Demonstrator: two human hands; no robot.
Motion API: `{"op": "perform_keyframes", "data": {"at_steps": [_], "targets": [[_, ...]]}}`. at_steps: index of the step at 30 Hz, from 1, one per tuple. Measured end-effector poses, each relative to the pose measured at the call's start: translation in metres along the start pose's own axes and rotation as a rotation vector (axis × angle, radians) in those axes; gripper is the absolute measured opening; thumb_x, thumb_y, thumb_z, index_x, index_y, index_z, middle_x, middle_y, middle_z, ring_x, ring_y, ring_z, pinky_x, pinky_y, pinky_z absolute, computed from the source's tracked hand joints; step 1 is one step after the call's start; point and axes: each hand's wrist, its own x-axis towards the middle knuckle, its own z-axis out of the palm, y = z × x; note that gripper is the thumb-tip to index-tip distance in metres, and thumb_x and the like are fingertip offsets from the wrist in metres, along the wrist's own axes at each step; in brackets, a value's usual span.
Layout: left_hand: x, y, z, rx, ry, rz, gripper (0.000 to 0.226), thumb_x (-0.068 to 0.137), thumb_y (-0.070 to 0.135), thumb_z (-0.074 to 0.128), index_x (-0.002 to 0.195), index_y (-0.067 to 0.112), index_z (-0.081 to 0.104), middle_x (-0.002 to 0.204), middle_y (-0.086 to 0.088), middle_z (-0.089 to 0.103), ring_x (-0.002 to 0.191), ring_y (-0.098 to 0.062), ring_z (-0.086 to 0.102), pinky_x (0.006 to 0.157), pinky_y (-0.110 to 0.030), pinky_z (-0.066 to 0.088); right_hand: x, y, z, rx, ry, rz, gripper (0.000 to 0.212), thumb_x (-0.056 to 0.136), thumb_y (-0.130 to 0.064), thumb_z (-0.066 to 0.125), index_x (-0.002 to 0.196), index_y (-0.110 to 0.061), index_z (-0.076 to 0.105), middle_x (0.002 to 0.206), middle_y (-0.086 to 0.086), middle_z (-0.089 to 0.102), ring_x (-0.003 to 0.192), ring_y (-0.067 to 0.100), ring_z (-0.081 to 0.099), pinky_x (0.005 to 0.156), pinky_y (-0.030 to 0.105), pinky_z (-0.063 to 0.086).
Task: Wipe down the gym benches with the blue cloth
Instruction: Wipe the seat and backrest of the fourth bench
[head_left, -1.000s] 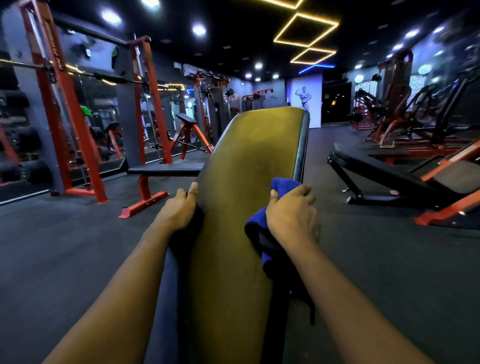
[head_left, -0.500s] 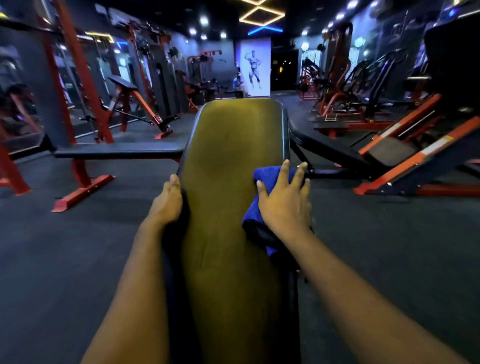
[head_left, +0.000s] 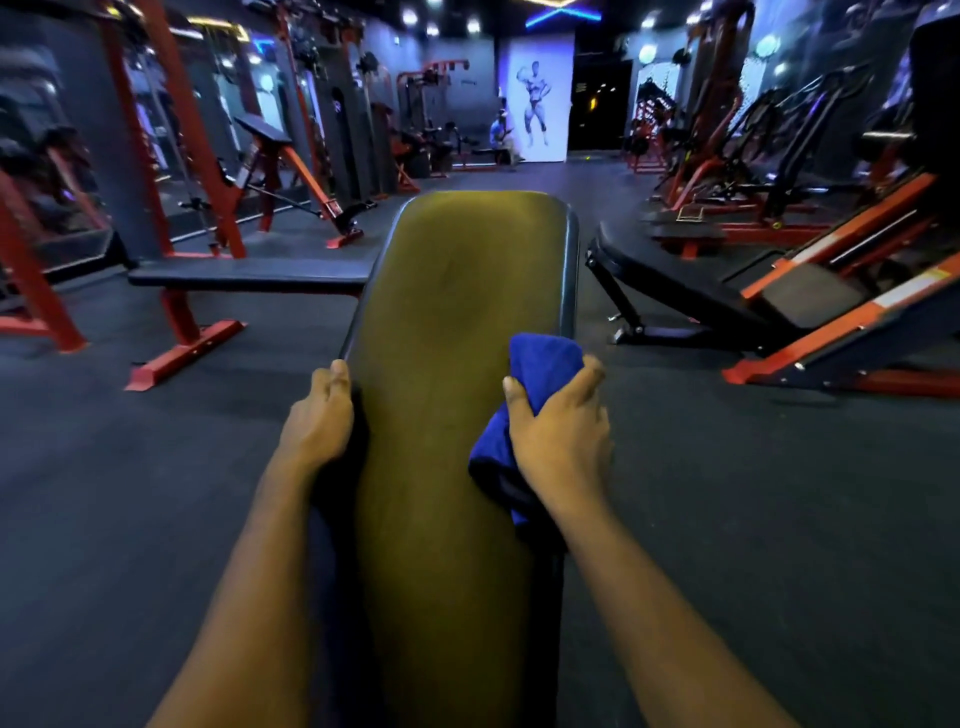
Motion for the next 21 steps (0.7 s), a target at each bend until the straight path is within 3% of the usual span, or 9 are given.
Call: {"op": "perform_keyframes", "data": {"at_steps": [4,7,9,11,13,17,21], "targets": [[0.003,0.007,0.003,0.037,0.038,-0.057,0.062,0.103,0.054,0.014,0.146,0.013,0.033,0.144,-0.034,0.038,0.130,-0.047,0.040,0.107,-0.048,0.030,0.038,-0.007,0.000,0.053,-0.034,0.066,0.071,0.094,-0.060,0.049,0.136,-0.008,0.027,0.138,0.018,0.051,0.116,0.042,0.056,0.085,0.047,0.047],[0.013,0.007,0.000,0.067,0.035,-0.094,0.067,0.100,0.060,0.013,0.145,0.015,0.036,0.145,-0.031,0.039,0.131,-0.046,0.039,0.111,-0.050,0.030,0.062,-0.013,-0.006,0.158,-0.080,0.088,0.072,0.093,-0.063,0.047,0.137,-0.009,0.027,0.139,0.018,0.051,0.120,0.042,0.054,0.091,0.048,0.045],[0.025,0.015,-0.001,0.100,0.029,-0.100,0.071,0.099,0.061,0.010,0.148,0.017,0.037,0.150,-0.027,0.037,0.136,-0.043,0.036,0.114,-0.049,0.027,0.051,0.001,-0.009,0.182,-0.155,0.037,0.082,0.091,-0.069,0.044,0.152,-0.022,0.018,0.159,0.012,0.030,0.141,0.039,0.035,0.107,0.056,0.035],[0.042,0.026,-0.003,0.106,0.075,-0.089,0.068,0.102,0.056,0.011,0.149,0.014,0.036,0.152,-0.025,0.035,0.138,-0.042,0.034,0.116,-0.047,0.024,0.027,0.015,-0.013,0.197,-0.236,0.002,0.086,0.087,-0.074,0.040,0.155,-0.044,-0.003,0.167,0.001,-0.001,0.151,0.037,0.011,0.114,0.061,0.023],[0.059,0.044,-0.001,0.071,0.116,-0.050,0.059,0.105,0.046,0.014,0.148,0.012,0.036,0.151,-0.025,0.036,0.136,-0.044,0.036,0.115,-0.048,0.026,0.024,0.018,-0.011,0.228,-0.229,-0.024,0.083,0.089,-0.071,0.042,0.153,-0.052,-0.007,0.167,0.002,-0.003,0.149,0.037,0.020,0.112,0.055,0.031],[0.079,0.077,0.008,0.026,0.114,0.010,0.064,0.103,0.054,0.017,0.147,0.012,0.038,0.150,-0.026,0.037,0.138,-0.041,0.035,0.115,-0.046,0.025,0.064,-0.006,-0.008,0.193,-0.149,-0.006,0.075,0.096,-0.061,0.044,0.156,-0.043,0.002,0.154,0.013,0.032,0.127,0.042,0.049,0.102,0.049,0.040],[0.087,0.080,0.012,0.026,0.081,-0.010,0.067,0.102,0.058,0.013,0.151,0.017,0.034,0.153,-0.024,0.034,0.141,-0.041,0.031,0.117,-0.046,0.021,0.059,-0.005,-0.010,0.165,-0.170,0.014,0.078,0.097,-0.061,0.038,0.157,-0.036,-0.004,0.155,0.013,0.031,0.127,0.044,0.047,0.101,0.052,0.040]]}}
